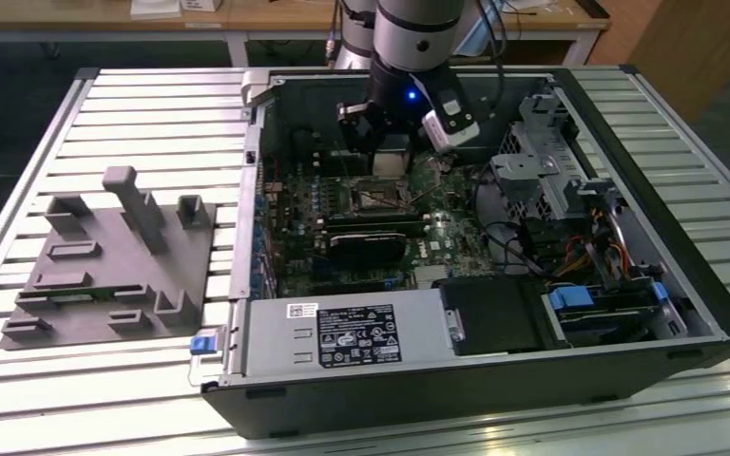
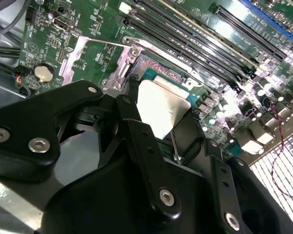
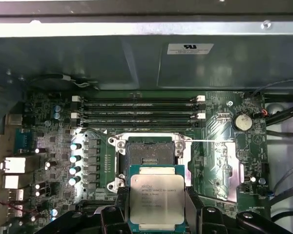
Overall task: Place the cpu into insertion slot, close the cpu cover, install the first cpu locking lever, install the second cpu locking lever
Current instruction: 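Place the cpu into insertion slot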
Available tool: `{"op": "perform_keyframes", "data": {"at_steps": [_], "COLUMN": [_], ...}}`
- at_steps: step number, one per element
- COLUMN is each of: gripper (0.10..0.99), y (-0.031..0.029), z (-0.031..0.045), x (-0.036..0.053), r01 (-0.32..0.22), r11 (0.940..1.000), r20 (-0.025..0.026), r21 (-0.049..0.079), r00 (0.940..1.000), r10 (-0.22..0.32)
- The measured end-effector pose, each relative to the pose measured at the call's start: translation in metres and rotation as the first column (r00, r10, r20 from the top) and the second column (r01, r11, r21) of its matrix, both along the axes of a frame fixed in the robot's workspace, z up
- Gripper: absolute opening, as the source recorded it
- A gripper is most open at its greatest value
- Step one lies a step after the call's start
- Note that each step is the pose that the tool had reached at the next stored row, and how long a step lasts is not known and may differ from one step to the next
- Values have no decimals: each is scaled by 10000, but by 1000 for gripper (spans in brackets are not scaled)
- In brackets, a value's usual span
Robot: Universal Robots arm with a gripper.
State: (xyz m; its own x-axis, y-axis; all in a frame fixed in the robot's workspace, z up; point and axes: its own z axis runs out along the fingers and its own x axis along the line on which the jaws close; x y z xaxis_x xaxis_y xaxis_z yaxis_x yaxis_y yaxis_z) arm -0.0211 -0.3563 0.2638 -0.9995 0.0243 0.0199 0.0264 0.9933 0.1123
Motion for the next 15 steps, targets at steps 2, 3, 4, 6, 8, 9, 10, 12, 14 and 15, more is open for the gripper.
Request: {"op": "perform_keyframes", "data": {"at_steps": [2, 3, 4, 6, 8, 9, 10, 12, 14, 15], "gripper": [541, 541, 541, 541, 541, 541, 541, 541, 541, 541], "y": [4, 7, 11, 19, 23, 25, 26, 30, 30, 30], "z": [-29, -42, -54, -81, -112, -130, -148, -184, -188, -188], "x": [0, 0, 0, 0, 0, 0, 0, 0, 0, 0], "r01": [-1, 0, -1, 0, -1, 0, -1, 0, 0, 0], "r11": [10000, 10000, 10000, 10000, 10000, 10000, 10000, 10000, 10000, 10000], "r20": [0, 0, 0, 0, 0, 0, 0, 0, -1, -1], "r21": [0, 1, 0, 1, -1, 0, 0, 1, -2, -2], "r00": [10000, 10000, 10000, 10000, 10000, 10000, 10000, 10000, 10000, 10000], "r10": [1, 0, 1, 0, 1, 0, 1, 0, 0, 0]}}
